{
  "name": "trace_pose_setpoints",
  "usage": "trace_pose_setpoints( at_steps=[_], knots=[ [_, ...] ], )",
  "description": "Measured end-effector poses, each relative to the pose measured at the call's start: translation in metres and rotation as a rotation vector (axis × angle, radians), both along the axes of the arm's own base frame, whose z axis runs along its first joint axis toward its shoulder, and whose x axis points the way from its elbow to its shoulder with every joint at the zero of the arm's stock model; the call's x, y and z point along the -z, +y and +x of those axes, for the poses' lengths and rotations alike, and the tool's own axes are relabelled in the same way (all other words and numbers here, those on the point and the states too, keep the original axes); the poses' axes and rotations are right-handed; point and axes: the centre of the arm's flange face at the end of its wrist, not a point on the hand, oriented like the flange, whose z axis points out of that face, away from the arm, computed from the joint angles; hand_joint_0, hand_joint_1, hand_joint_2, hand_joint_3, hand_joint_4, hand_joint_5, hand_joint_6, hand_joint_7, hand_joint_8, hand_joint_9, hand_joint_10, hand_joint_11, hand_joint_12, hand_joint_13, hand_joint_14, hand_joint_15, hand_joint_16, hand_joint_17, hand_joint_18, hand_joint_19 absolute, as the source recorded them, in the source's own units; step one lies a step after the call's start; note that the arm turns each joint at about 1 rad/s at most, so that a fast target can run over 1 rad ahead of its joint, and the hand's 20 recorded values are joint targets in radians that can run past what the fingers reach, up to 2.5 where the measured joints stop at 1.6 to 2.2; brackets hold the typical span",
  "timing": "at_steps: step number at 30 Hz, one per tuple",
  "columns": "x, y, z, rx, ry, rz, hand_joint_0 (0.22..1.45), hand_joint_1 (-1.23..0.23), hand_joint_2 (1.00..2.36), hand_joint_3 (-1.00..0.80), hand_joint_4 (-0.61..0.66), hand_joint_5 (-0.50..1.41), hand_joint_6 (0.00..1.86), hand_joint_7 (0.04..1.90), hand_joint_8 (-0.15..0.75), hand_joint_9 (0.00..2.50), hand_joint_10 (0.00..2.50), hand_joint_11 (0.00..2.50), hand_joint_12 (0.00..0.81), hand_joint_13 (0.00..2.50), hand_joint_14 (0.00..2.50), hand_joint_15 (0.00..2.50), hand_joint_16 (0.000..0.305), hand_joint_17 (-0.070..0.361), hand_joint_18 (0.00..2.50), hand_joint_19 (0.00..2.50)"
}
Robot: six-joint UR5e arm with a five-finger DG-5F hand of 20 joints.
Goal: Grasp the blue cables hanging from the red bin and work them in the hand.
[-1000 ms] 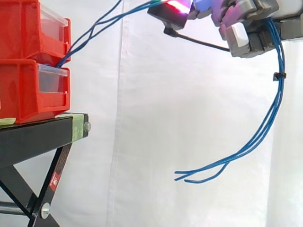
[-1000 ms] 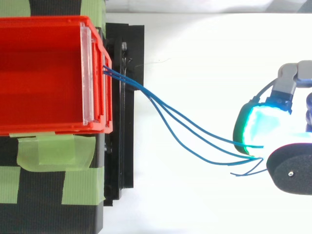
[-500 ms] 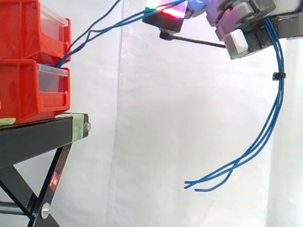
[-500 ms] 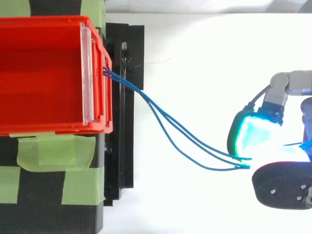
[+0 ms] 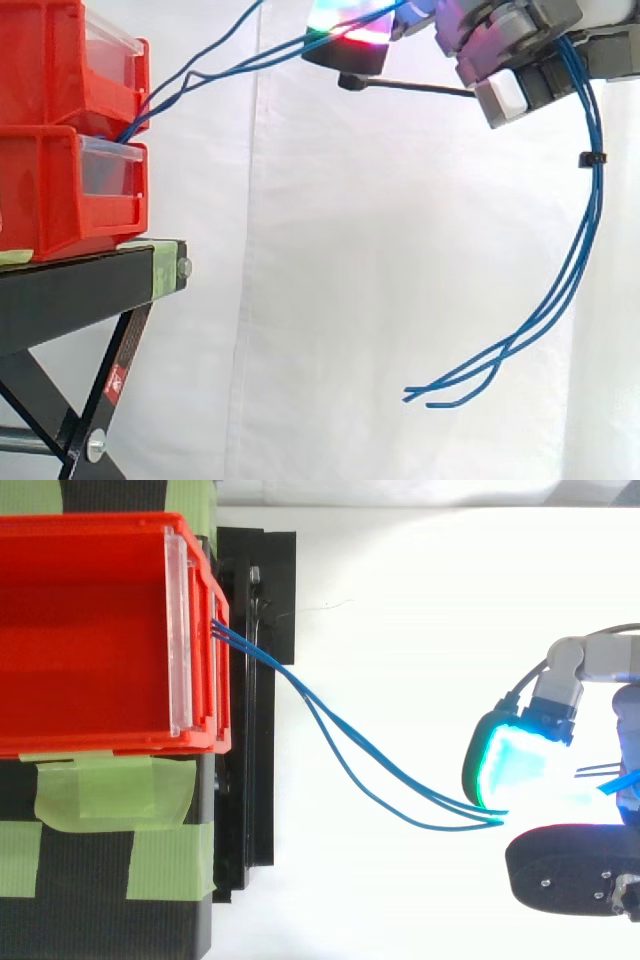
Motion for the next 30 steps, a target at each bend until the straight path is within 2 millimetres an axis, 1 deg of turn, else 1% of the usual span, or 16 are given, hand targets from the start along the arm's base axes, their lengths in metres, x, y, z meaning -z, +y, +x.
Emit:
trace_pose_setpoints(
  at_steps=[19,30],
  knots=[
    [0.0036,-0.0042,-0.0065,0.001,0.070,-0.046,0.86,-0.70,1.02,-0.20,0.14,0.53,0.51,1.42,0.520,0.89,2.50,2.50,0.602,1.12,2.50,2.04,0.060,0.135,1.51,0.65],
    [0.0037,-0.0048,-0.0074,0.000,0.079,-0.052,0.86,-0.70,1.02,-0.20,0.14,0.53,0.51,1.42,0.509,0.88,2.50,2.50,0.605,1.11,2.50,2.03,0.059,0.134,1.50,0.67]
  ],
)
